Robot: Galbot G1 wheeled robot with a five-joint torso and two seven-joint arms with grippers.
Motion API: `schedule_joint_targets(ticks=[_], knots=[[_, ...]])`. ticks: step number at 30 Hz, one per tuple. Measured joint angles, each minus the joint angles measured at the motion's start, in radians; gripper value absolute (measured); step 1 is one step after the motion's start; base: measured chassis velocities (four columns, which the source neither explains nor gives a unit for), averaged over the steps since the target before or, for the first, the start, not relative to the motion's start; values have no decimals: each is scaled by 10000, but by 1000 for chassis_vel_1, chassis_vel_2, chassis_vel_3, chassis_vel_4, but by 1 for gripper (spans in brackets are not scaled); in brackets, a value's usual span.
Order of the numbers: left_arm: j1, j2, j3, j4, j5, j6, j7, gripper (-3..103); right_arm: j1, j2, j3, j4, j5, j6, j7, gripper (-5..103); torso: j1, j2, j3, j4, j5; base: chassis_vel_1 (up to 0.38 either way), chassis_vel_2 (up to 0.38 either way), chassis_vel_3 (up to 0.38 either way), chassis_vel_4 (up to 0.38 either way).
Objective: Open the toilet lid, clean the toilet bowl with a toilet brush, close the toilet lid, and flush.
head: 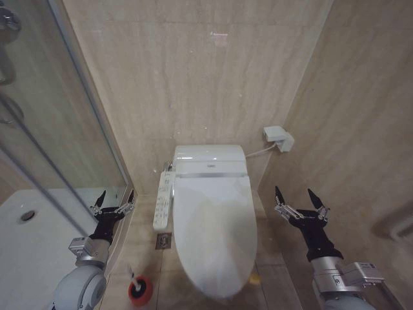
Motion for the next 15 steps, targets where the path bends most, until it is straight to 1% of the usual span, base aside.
schedule_joint_targets(ticks=[1, 2, 6, 7, 9, 10, 11, 13, 15], knots=[[-4, -12, 3, 6, 0, -12, 14, 100, 0, 0, 0, 0, 0, 0, 1, 100, 0, -1, 1, 4, 8, 325, -264, -291, 305], [-10, -25, 6, 11, -1, -31, 39, 100, 0, 0, 0, 0, 0, 0, 1, 100, 1, -1, 1, 4, 11, 325, -318, -310, 305], [-10, -43, 29, 45, -6, -109, 132, 100, 0, 0, 0, 0, -1, 0, 1, 100, -2, 0, -1, -1, 3, 323, -335, -341, 333], [-8, -52, 42, 71, -2, -167, 174, 100, 0, 0, 0, 0, 0, -1, 0, 100, -4, 2, -1, 4, 15, 360, -324, -344, 366], [-8, -66, 62, 94, 1, -200, 211, 100, -1, 0, 0, 0, 0, 0, 1, 100, -2, 1, 0, 1, 9, 360, -340, -353, 366], [-7, -85, 81, 113, 2, -214, 240, 100, -1, 0, 0, 0, 0, 0, 1, 100, -4, 1, 0, 4, 2, 314, -340, -243, 299], [-8, -99, 92, 118, 5, -233, 272, 100, -4, 0, 0, 1, -1, 0, 0, 100, -10, 5, -5, -2, 6, 176, -271, -243, 299], [-12, -106, 100, 124, 6, -244, 290, 100, -7, 0, 1, 0, 0, 0, 1, 100, -11, 7, -6, -2, 10, 176, -271, -207, 231], [-22, -112, 111, 155, 6, -264, 326, 100, -8, 0, 0, 0, 0, -1, 1, 100, -10, 6, -4, 4, 5, 85, -92, -130, 151]])
